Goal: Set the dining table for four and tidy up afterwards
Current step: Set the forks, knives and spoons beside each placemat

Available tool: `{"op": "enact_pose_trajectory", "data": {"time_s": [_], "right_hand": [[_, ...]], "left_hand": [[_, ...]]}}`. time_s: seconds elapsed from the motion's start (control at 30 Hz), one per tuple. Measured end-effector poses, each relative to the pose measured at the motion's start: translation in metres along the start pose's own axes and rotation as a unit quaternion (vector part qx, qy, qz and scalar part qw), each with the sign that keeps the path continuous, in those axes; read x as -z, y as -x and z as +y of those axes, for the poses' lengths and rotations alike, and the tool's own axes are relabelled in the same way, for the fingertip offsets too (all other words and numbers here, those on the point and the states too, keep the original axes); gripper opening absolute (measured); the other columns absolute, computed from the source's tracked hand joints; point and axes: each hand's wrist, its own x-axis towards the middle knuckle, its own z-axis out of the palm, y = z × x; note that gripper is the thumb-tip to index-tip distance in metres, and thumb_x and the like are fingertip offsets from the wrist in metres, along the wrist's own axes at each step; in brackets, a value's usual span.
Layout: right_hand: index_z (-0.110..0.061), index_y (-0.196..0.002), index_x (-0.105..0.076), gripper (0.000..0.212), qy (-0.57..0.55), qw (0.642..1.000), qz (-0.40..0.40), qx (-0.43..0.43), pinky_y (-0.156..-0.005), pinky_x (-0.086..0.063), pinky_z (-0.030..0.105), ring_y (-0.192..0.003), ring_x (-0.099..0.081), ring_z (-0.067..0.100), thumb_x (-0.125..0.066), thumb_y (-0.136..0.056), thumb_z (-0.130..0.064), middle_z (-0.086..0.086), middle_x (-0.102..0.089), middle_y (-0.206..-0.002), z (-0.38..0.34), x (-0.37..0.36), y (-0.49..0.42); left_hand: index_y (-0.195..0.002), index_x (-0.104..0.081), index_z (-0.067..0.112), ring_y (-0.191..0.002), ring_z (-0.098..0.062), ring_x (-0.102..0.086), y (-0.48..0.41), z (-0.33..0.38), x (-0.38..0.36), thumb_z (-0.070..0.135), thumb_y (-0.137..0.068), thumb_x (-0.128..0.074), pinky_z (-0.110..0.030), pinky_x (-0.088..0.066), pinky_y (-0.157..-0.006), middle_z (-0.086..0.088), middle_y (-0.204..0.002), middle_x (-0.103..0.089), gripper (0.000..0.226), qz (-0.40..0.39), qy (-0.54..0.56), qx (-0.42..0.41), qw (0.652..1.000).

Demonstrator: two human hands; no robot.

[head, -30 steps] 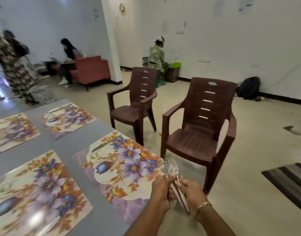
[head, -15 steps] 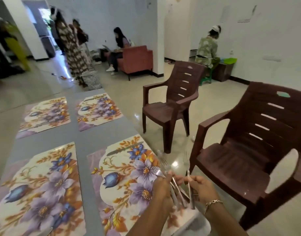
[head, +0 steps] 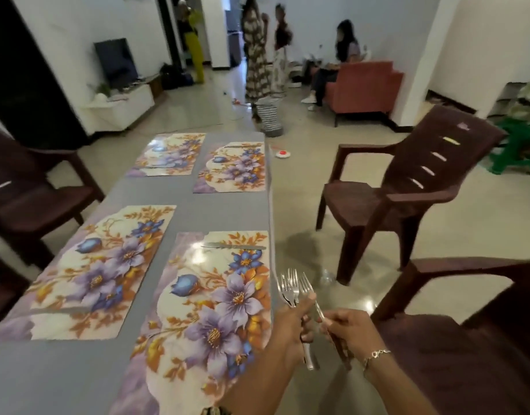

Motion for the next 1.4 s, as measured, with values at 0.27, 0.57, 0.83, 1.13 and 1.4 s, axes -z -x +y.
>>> {"op": "enact_pose_trajectory", "data": {"time_s": [0.27,0.57,0.83,1.13,1.4], "right_hand": [[-0.005,-0.072,-0.062,0.022,0.078,0.991,-0.109,0.011,-0.042,-0.042,0.014,-0.037,-0.051,0.002,-0.057,-0.083,0.012,0.0,-0.058,-0.048,-0.021,-0.006,-0.08],[-0.028,-0.067,-0.06,0.03,0.289,0.929,-0.199,0.12,-0.064,-0.047,0.018,-0.065,-0.058,0.005,-0.067,-0.079,-0.001,-0.009,-0.063,-0.067,-0.063,-0.031,-0.176],[-0.012,-0.067,-0.064,0.022,0.31,0.862,-0.386,0.11,-0.047,-0.045,0.016,-0.048,-0.052,0.003,-0.063,-0.08,0.007,-0.002,-0.058,-0.055,-0.071,-0.082,-0.205],[-0.006,-0.063,-0.056,0.027,0.318,0.755,-0.569,0.069,-0.037,-0.039,0.013,-0.034,-0.045,0.0,-0.057,-0.082,0.014,0.002,-0.049,-0.049,-0.061,-0.138,-0.173],[-0.004,-0.059,-0.05,0.03,0.371,0.677,-0.634,0.044,-0.032,-0.037,0.014,-0.027,-0.042,0.003,-0.056,-0.082,0.014,0.005,-0.046,-0.045,-0.018,-0.167,-0.113]], "left_hand": [[-0.075,-0.048,0.009,-0.025,-0.003,-0.023,-0.063,0.025,0.0,0.005,-0.088,-0.06,-0.01,-0.016,-0.031,0.004,-0.036,-0.036,0.018,0.089,0.092,-0.052,0.99],[-0.06,-0.048,0.009,-0.024,-0.004,-0.024,-0.121,0.075,0.005,0.003,-0.087,-0.06,-0.013,-0.015,-0.028,0.004,-0.034,-0.037,0.03,0.176,0.187,-0.089,0.962],[-0.065,-0.052,0.008,-0.029,-0.005,-0.027,-0.111,0.075,0.045,0.006,-0.087,-0.061,-0.012,-0.017,-0.032,0.004,-0.036,-0.037,0.025,0.27,0.242,-0.125,0.924],[-0.079,-0.058,0.006,-0.026,-0.005,-0.025,-0.034,0.032,0.078,0.027,-0.099,-0.045,-0.01,-0.015,-0.03,0.002,-0.045,-0.038,0.032,0.441,0.396,-0.185,0.784],[-0.087,-0.056,0.002,-0.023,-0.003,-0.018,0.045,-0.044,0.089,0.014,-0.1,-0.035,-0.007,-0.015,-0.031,0.0,-0.054,-0.036,0.027,0.522,0.504,-0.227,0.649]]}}
